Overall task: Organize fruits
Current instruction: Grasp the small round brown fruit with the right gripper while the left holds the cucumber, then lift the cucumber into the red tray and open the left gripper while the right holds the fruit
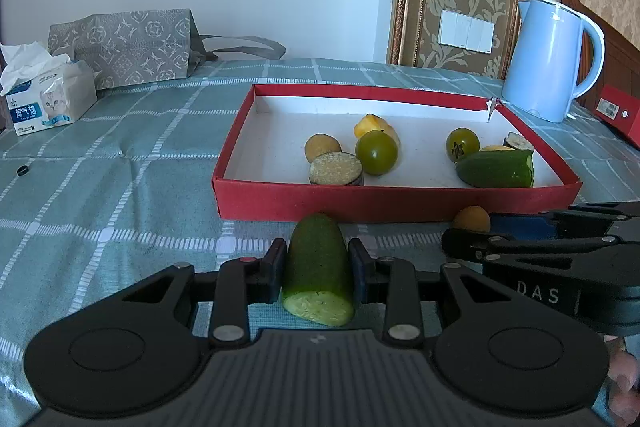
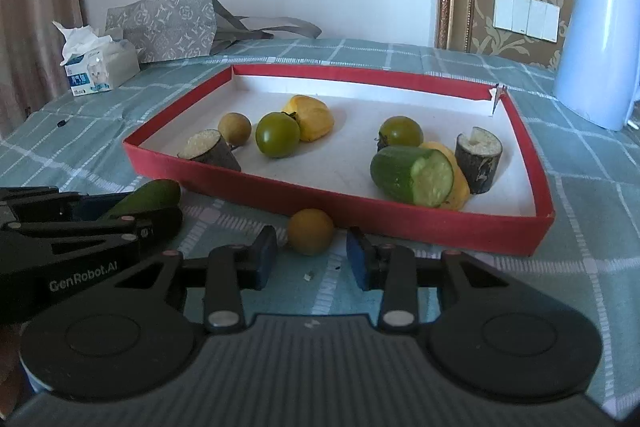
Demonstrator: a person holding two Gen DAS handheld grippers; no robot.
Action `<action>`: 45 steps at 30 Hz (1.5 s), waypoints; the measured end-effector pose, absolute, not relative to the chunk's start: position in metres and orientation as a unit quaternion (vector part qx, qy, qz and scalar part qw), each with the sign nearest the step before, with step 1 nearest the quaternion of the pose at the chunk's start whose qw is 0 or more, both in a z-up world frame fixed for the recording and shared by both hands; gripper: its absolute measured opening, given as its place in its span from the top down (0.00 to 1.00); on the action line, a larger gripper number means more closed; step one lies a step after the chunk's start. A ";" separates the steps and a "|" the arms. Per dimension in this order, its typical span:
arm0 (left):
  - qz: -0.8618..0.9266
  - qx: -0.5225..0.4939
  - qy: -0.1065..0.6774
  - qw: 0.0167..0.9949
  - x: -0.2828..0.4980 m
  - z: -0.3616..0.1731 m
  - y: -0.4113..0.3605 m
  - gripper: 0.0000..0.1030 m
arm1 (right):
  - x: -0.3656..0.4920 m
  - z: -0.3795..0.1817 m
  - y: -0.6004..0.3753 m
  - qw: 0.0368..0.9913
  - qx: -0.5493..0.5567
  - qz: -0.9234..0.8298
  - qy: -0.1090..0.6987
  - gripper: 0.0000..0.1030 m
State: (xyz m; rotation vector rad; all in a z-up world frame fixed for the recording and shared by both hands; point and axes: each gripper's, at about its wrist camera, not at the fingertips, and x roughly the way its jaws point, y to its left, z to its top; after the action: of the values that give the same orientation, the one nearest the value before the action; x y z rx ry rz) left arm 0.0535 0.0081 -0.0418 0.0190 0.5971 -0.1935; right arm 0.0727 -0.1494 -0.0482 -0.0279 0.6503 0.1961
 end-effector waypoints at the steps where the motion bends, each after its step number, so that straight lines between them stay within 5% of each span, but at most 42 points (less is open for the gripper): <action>1: -0.095 0.010 0.294 0.951 0.054 -0.042 0.008 0.68 | 0.073 -0.048 -0.150 0.943 -0.009 0.096 0.318 0.63; 6: -0.095 0.009 0.294 0.951 0.054 -0.042 0.009 0.68 | 0.072 -0.051 -0.144 0.946 -0.018 0.094 0.309 0.62; 8: -0.096 0.009 0.293 0.951 0.054 -0.042 0.008 0.68 | 0.071 -0.051 -0.144 0.946 -0.017 0.106 0.306 0.77; 45: -0.125 0.027 0.241 0.962 0.057 0.001 -0.012 0.68 | 0.046 -0.046 -0.206 0.950 0.029 0.051 0.307 0.77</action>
State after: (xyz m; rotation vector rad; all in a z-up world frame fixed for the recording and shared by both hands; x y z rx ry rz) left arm 0.0573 -0.0123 0.0009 0.0546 0.4887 -0.2523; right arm 0.0459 -0.2065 -0.0460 0.0582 0.6243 0.1043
